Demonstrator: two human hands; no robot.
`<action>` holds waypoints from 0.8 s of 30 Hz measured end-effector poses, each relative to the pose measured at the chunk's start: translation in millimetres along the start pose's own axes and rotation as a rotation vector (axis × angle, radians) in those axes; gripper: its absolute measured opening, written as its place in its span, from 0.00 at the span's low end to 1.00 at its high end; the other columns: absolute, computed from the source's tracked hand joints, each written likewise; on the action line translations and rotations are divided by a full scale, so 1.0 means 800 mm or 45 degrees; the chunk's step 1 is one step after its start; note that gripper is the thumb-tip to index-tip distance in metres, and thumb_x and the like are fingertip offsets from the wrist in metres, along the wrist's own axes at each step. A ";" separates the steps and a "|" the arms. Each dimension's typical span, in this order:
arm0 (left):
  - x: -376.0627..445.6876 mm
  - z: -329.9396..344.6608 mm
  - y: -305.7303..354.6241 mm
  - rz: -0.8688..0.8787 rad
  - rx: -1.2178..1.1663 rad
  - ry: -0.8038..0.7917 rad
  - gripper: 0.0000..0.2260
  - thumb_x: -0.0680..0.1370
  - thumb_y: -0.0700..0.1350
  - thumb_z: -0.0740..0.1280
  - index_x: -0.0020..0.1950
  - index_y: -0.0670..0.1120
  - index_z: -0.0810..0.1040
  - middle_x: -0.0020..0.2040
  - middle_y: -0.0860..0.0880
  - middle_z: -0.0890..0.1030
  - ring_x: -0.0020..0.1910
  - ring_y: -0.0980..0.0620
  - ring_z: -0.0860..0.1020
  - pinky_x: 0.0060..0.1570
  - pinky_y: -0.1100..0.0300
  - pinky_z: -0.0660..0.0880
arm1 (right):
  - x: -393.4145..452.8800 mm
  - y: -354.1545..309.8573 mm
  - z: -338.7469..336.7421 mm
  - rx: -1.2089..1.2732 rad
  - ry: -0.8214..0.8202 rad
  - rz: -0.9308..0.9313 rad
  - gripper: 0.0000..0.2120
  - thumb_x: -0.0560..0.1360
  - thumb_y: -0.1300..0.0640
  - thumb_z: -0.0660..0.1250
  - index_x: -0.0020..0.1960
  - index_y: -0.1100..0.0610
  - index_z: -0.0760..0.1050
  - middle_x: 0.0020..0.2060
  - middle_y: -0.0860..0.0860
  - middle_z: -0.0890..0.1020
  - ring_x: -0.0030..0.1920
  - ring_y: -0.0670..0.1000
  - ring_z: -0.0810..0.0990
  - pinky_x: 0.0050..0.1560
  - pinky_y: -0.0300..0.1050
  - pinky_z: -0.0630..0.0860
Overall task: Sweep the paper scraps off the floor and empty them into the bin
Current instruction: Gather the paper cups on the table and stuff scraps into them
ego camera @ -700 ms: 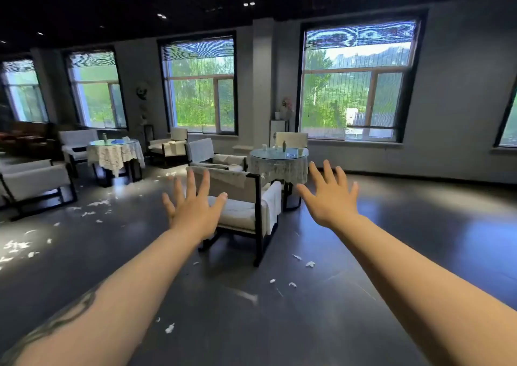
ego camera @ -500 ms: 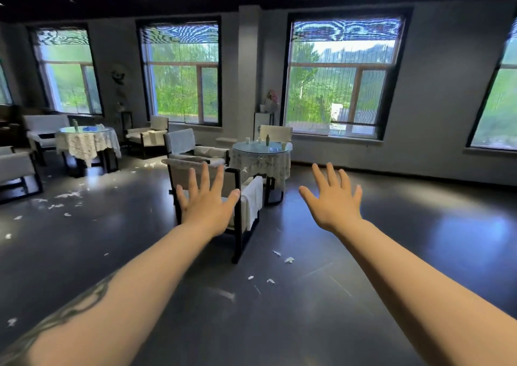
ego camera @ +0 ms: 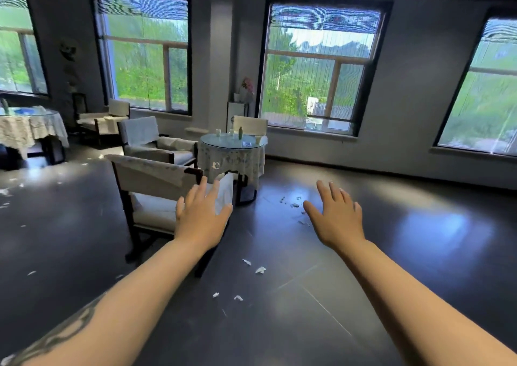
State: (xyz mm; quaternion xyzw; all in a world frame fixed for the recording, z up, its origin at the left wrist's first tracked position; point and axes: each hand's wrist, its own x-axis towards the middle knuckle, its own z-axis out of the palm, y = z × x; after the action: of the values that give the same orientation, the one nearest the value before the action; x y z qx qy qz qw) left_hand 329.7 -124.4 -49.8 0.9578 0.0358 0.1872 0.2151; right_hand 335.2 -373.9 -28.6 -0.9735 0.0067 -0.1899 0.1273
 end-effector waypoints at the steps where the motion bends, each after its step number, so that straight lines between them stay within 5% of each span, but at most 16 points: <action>1: 0.020 0.016 0.002 0.007 0.000 -0.013 0.26 0.83 0.56 0.55 0.80 0.51 0.56 0.82 0.49 0.50 0.79 0.48 0.51 0.76 0.49 0.49 | 0.016 0.010 0.012 -0.004 -0.005 0.011 0.29 0.80 0.41 0.53 0.78 0.50 0.53 0.78 0.51 0.54 0.76 0.54 0.54 0.73 0.54 0.55; 7: 0.107 0.146 0.050 0.021 -0.153 -0.168 0.23 0.81 0.52 0.62 0.75 0.47 0.69 0.76 0.48 0.68 0.73 0.46 0.66 0.71 0.50 0.62 | 0.084 0.095 0.083 0.103 -0.127 0.190 0.27 0.80 0.44 0.56 0.76 0.52 0.59 0.75 0.50 0.62 0.73 0.54 0.61 0.68 0.49 0.63; 15: 0.234 0.315 0.124 -0.036 -0.177 -0.296 0.19 0.81 0.52 0.63 0.72 0.49 0.74 0.73 0.51 0.72 0.70 0.49 0.70 0.68 0.55 0.65 | 0.220 0.243 0.182 0.161 -0.271 0.274 0.24 0.79 0.45 0.57 0.74 0.51 0.63 0.72 0.47 0.66 0.71 0.52 0.64 0.65 0.47 0.68; 24: 0.402 0.415 0.200 -0.228 -0.266 -0.250 0.19 0.80 0.51 0.64 0.71 0.49 0.74 0.71 0.51 0.74 0.69 0.48 0.71 0.66 0.52 0.68 | 0.429 0.346 0.231 0.266 -0.321 0.265 0.23 0.78 0.47 0.60 0.72 0.48 0.66 0.70 0.46 0.69 0.68 0.50 0.69 0.62 0.45 0.69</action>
State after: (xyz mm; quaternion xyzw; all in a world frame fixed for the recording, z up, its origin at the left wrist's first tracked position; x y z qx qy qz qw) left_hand 750.5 -353.7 -149.6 0.9369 0.0801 0.0754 0.3319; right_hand 731.8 -617.1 -137.4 -0.9651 0.0716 -0.0518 0.2465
